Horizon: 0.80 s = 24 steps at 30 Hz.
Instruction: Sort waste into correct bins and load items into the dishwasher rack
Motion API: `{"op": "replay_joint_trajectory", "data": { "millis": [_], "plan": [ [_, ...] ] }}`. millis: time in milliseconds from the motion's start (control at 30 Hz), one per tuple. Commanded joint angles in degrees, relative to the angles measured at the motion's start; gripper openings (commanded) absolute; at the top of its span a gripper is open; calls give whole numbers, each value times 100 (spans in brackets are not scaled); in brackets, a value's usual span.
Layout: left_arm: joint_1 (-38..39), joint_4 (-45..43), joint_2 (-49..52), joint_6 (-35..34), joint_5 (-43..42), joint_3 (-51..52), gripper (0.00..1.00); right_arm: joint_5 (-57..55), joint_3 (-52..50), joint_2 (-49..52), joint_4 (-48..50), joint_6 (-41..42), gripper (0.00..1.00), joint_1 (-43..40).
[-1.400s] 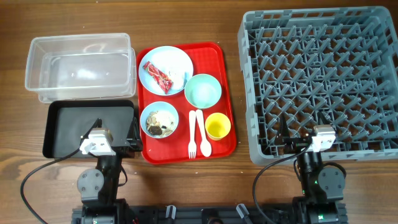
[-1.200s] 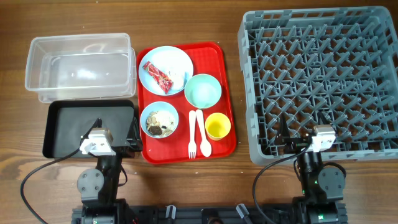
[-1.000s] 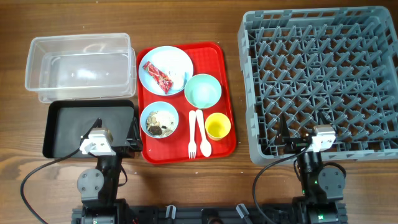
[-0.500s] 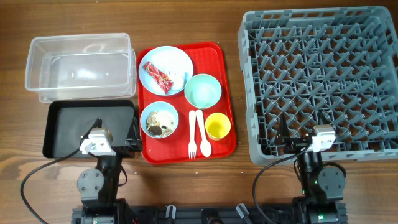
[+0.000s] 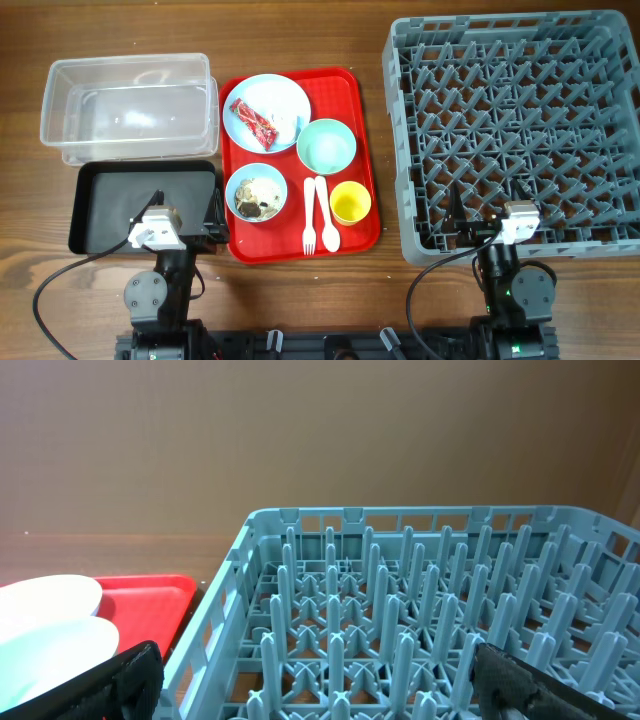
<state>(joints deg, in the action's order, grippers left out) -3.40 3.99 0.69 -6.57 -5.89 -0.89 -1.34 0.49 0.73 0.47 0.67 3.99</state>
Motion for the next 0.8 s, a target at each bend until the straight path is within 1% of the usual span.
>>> {"op": "replay_joint_trajectory", "data": {
  "millis": [0, 100, 167, 200, 300, 400, 533, 600, 633, 667, 767],
  "plan": [
    [17, -15, -20, -28, 39, 55, 100, 11, -20, 9, 13, 92, 99, 28],
    [17, -17, -20, -28, 37, 55, 100, 13, -20, 7, 26, 116, 100, 28],
    [13, -42, -15, -186, 63, 55, 100, 9, -17, 7, 37, 634, 100, 28],
    [2, -11, -15, -317, 131, 33, 100, 11, -15, 7, 37, 752, 100, 28],
    [2, 389, 175, -442, 142, -323, 100, 9, 190, 66, -160, 772, 100, 28],
    [2, 807, 658, -439, 140, -841, 100, 9, 538, 330, -446, 793, 100, 28],
    [2, 1443, 1987, -439, 111, -2065, 100, 11, 1480, 1261, -1134, 850, 100, 28],
    [2, 1720, 2817, -437, -118, -2693, 100, 11, 2057, 1897, -1506, 846, 100, 28],
    [2, 2022, 3407, -437, -247, -3152, 100, 11, 2424, 2308, -1799, 844, 100, 28],
    [2, 2225, 3786, -437, -299, -3447, 100, 11, 2710, 2647, -2024, 841, 100, 28],
    [2, 3300, 5241, -437, -374, -4739, 100, 11, 3574, 3689, -2745, 833, 100, 28]
  ]
}}
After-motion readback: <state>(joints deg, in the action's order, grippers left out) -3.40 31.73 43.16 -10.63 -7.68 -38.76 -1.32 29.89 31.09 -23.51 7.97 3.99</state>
